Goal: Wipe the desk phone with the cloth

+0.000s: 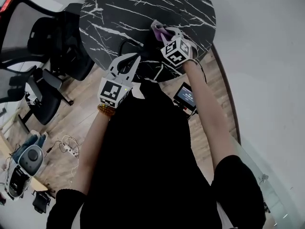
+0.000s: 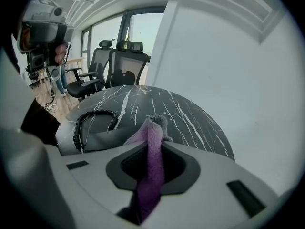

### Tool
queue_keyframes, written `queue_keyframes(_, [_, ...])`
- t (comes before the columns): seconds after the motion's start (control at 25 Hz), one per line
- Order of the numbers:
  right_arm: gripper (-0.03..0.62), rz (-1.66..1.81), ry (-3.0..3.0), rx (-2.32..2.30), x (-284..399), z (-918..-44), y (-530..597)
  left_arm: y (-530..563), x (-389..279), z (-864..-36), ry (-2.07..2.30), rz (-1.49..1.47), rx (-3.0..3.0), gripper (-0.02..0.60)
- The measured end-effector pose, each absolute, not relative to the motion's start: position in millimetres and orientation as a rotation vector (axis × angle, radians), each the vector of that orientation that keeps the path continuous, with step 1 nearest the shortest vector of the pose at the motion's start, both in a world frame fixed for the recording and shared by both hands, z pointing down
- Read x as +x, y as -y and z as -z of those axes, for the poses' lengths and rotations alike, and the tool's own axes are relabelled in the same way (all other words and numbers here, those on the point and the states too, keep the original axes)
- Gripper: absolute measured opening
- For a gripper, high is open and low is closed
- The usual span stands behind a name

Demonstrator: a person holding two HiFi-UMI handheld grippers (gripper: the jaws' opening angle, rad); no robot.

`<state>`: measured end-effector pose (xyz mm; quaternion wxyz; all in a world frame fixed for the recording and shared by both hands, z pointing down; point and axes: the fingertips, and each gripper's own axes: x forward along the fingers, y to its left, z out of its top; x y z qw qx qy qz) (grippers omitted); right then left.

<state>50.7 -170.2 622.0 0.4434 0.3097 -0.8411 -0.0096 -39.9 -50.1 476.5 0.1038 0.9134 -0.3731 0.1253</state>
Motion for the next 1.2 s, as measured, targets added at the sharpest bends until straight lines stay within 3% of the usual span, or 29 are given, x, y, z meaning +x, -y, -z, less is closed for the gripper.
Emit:
queue_keyframes(0.68, [0.063,-0.141,2.137,0.784,49,-630,158,58,-29,-485,1.083,-0.400,2.692,0.012])
queue_keyframes(1.2, [0.063,-0.055,2.080,0.754,40,-642,134,59,-27,-487,1.089,-0.403,2.682,0.012])
